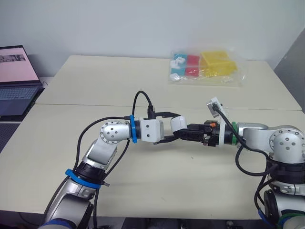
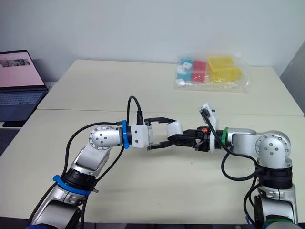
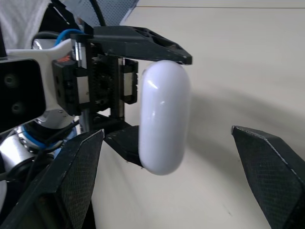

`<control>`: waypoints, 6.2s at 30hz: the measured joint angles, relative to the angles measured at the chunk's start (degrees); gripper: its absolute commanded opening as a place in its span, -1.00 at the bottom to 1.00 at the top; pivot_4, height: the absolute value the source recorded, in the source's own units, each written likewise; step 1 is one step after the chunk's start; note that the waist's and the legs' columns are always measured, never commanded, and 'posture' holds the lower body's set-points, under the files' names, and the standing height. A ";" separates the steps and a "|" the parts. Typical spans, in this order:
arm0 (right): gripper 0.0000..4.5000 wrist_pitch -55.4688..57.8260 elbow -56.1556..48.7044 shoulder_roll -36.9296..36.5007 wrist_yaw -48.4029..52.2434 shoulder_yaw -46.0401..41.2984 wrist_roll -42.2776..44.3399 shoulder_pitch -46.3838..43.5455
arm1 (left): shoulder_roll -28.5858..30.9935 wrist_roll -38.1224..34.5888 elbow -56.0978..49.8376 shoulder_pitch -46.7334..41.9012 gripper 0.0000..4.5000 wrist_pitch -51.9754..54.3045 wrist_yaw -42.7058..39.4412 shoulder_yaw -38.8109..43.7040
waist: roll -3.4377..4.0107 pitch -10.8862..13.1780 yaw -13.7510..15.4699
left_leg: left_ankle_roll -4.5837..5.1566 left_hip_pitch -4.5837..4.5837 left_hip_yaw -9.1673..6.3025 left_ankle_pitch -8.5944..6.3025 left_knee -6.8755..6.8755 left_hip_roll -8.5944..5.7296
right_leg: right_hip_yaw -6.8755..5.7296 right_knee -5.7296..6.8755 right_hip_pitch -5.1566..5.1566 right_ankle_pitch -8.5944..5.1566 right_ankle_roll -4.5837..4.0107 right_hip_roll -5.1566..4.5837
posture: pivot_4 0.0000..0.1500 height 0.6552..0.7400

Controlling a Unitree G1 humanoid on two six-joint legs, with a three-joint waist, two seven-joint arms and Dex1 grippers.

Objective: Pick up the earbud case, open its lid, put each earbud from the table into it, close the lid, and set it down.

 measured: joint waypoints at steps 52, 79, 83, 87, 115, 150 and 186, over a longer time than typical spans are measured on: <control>-0.65 -31.67 -6.29 -31.14 45.99 36.53 -45.00 -16.46 | 10.93 -25.91 -17.69 -5.22 1.00 61.60 -2.73 4.35 | 0.03 0.04 -0.18 | 0.00 -0.09 0.01 0.00 0.13 0.06 | 0.00 -0.01 -0.12 -0.05 0.10 0.35 | 1.00 1.00; -0.65 -42.86 -2.24 -20.69 58.09 41.73 -70.78 -19.58 | 3.46 -16.85 -16.86 -9.69 1.00 61.60 6.29 -4.45 | 0.03 0.04 -0.07 | -0.01 0.04 -0.06 0.01 0.71 -0.06 | 0.04 0.78 -0.08 -0.05 0.08 -0.01 | 1.00 1.00; -0.65 -42.47 -2.24 -20.03 58.39 41.63 -70.82 -19.58 | 3.47 -16.52 -16.54 -9.69 1.00 60.76 5.28 -4.65 | 0.03 0.04 -0.07 | -0.02 0.03 -0.06 0.02 0.71 -0.07 | 0.04 0.79 -0.08 -0.05 0.08 -0.01 | 1.00 1.00; -0.65 -41.78 -2.32 -19.62 58.87 41.11 -70.72 -19.58 | 3.80 -15.51 -15.88 -9.65 1.00 59.45 4.56 -5.02 | 0.03 0.04 -0.07 | -0.02 0.01 -0.04 0.02 0.71 -0.08 | 0.05 0.78 -0.09 -0.05 0.08 -0.02 | 1.00 1.00; -0.65 -39.75 -2.26 -18.21 60.85 38.64 -70.14 -20.19 | 3.67 -13.69 -14.66 -8.20 -0.66 56.95 2.28 -5.38 | 0.03 0.04 -0.07 | -0.01 0.01 -0.06 0.01 0.71 -0.08 | 0.04 0.77 -0.09 -0.05 0.08 -0.02 | 1.00 1.00; 1.00 -42.58 -1.12 -26.36 65.97 31.23 -68.07 -18.78 | 1.88 -13.22 -12.26 -4.16 -0.66 51.52 3.71 -2.41 | 0.03 0.04 -0.04 | -0.01 -0.01 -0.06 0.01 0.70 -0.08 | 0.03 0.74 -0.09 -0.05 0.08 -0.05 | 1.00 1.00; 1.00 -63.96 -4.03 -15.34 46.30 20.58 -69.93 -5.87 | -2.30 -16.86 -8.75 -1.87 -0.66 46.25 3.53 3.52 | 0.00 0.06 -0.04 | -0.02 0.03 -0.05 0.02 0.71 -0.08 | 0.08 0.75 -0.05 -0.05 0.08 -0.06 | 1.00 1.00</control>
